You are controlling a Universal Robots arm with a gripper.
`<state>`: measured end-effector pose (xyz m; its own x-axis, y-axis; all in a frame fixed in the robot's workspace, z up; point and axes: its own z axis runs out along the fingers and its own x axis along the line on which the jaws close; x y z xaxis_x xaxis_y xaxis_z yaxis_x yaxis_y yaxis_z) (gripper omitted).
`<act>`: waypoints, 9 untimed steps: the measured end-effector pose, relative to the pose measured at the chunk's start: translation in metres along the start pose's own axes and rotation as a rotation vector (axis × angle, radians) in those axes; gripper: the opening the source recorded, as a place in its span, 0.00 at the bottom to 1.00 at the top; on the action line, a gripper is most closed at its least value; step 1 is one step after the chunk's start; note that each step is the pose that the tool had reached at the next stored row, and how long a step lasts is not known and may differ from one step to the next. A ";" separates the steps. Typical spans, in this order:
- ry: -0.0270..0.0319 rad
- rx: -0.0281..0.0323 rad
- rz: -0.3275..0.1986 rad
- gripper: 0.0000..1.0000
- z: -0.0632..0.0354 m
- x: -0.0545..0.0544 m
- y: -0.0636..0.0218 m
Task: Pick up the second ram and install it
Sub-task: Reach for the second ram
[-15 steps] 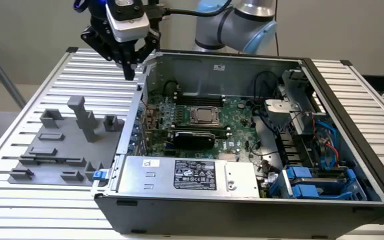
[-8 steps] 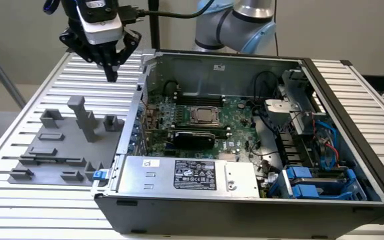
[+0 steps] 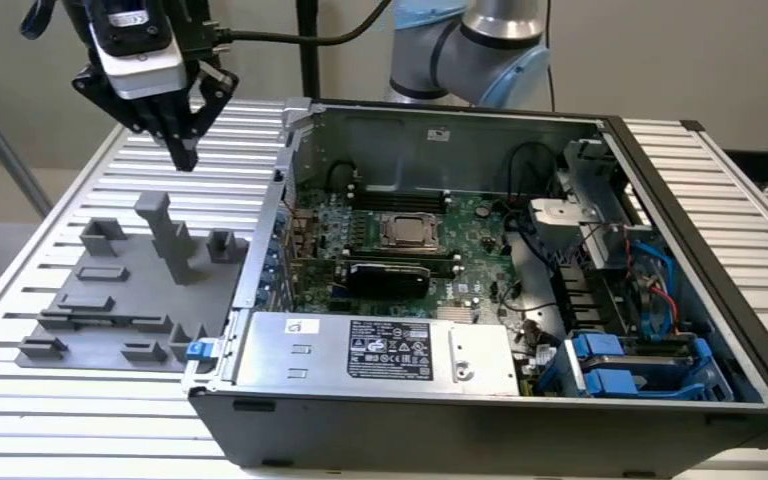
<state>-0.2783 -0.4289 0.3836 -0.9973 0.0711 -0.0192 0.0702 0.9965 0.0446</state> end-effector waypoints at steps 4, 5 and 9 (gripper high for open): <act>-0.0001 0.0008 0.000 0.00 0.0037 0.018 -0.0032; -0.0001 0.0008 0.000 0.00 0.0047 0.022 -0.0040; -0.0001 0.0012 0.000 0.00 0.0085 0.040 -0.0075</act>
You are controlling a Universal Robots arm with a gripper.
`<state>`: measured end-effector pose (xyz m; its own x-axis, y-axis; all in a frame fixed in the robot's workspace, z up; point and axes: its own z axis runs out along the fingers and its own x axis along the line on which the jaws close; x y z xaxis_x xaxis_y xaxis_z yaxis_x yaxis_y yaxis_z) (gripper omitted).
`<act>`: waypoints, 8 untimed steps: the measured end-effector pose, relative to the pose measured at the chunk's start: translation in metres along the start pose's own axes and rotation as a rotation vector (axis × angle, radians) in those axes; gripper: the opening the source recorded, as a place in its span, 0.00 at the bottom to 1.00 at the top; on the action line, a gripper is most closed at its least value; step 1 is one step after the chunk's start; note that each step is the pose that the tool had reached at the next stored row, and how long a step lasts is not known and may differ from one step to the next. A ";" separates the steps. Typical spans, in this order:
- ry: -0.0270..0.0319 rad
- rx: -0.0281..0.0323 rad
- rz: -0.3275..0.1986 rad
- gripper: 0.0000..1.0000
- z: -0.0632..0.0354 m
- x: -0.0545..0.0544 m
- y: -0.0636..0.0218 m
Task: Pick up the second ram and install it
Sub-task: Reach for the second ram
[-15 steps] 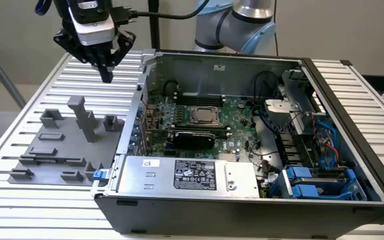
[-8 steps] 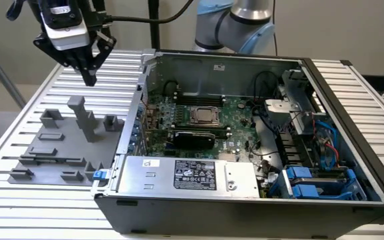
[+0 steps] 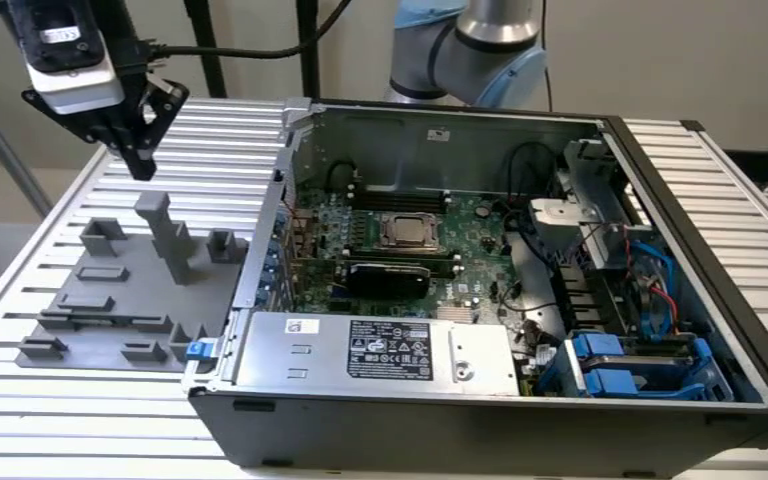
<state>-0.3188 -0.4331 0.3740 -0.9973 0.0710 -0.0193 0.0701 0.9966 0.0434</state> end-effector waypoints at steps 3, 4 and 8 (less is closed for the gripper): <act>0.0000 0.0002 0.000 0.00 0.0030 0.014 -0.0026; 0.0000 0.0003 0.000 0.00 0.0040 0.018 -0.0034; 0.0000 0.0008 0.000 0.00 0.0083 0.036 -0.0069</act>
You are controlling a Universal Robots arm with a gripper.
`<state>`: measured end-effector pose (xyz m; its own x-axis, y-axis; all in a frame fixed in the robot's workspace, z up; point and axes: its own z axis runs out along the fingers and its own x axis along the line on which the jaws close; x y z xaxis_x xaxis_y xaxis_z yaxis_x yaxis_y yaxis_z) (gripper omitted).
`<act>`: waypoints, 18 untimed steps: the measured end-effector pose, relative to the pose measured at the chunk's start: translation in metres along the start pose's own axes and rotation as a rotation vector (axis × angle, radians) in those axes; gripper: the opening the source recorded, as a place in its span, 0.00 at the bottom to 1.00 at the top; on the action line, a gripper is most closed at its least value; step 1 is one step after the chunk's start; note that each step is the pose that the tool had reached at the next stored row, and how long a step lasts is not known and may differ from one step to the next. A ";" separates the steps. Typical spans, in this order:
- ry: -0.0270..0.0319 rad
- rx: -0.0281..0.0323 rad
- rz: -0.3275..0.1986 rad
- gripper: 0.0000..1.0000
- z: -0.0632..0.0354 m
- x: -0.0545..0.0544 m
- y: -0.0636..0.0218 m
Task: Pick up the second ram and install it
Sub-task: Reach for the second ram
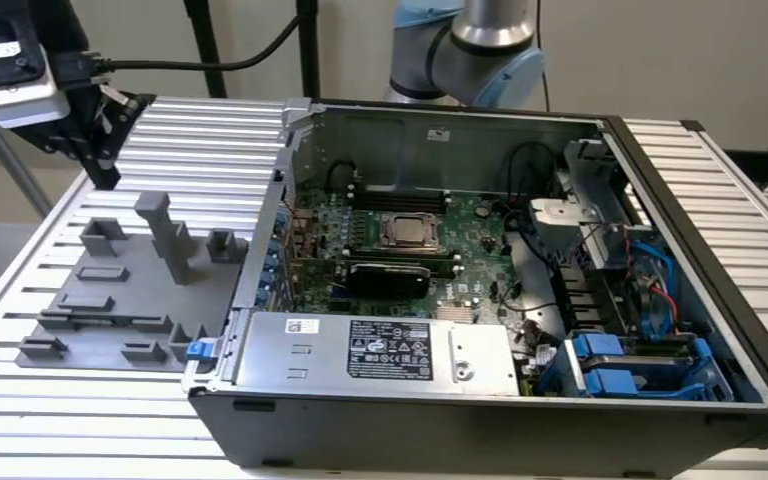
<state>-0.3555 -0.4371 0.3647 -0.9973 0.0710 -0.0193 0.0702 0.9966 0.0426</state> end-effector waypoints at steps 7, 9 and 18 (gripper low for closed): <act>0.0008 0.0002 0.000 0.00 0.0079 0.027 -0.0079; 0.0030 0.0004 0.000 0.00 0.0097 0.028 -0.0122; 0.0115 0.0009 0.001 0.00 0.0188 0.029 -0.0372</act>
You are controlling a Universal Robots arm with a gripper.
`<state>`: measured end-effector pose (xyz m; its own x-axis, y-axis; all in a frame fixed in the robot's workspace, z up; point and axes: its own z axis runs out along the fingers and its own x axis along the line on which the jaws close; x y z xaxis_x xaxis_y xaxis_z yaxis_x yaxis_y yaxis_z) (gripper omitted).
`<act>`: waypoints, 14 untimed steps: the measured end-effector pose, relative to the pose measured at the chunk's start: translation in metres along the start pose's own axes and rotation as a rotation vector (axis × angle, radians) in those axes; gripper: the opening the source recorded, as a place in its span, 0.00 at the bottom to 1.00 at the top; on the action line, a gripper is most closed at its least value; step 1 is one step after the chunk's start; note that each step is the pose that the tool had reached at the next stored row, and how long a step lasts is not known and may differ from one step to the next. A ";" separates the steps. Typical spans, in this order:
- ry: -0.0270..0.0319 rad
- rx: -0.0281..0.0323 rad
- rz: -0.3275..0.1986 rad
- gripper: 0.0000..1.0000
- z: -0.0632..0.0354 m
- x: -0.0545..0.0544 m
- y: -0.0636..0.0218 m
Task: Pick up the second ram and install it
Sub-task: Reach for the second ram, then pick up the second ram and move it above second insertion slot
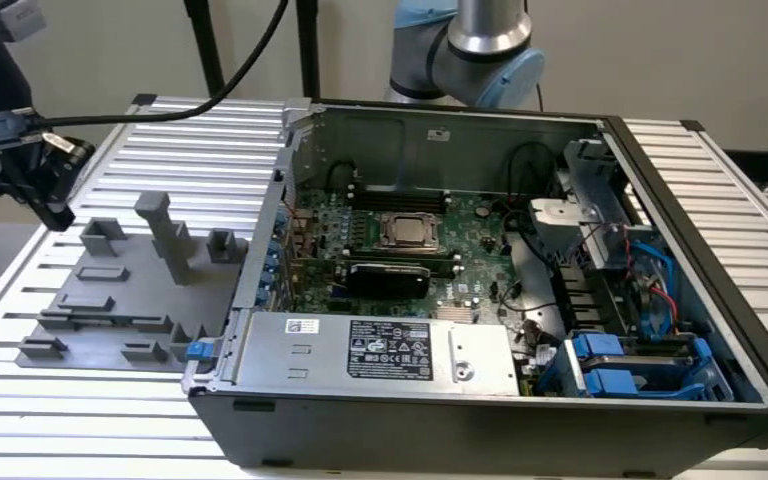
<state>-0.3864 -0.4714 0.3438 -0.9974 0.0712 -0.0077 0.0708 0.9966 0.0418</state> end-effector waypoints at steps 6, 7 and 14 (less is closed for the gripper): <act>0.0004 0.0002 0.000 0.00 0.0000 0.000 -0.0001; 0.0004 0.0002 0.000 0.00 0.0000 0.000 -0.0001; 0.0004 0.0002 0.000 0.00 0.0001 0.000 -0.0001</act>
<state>-0.3865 -0.4715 0.3437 -0.9974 0.0711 -0.0074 0.0707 0.9966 0.0416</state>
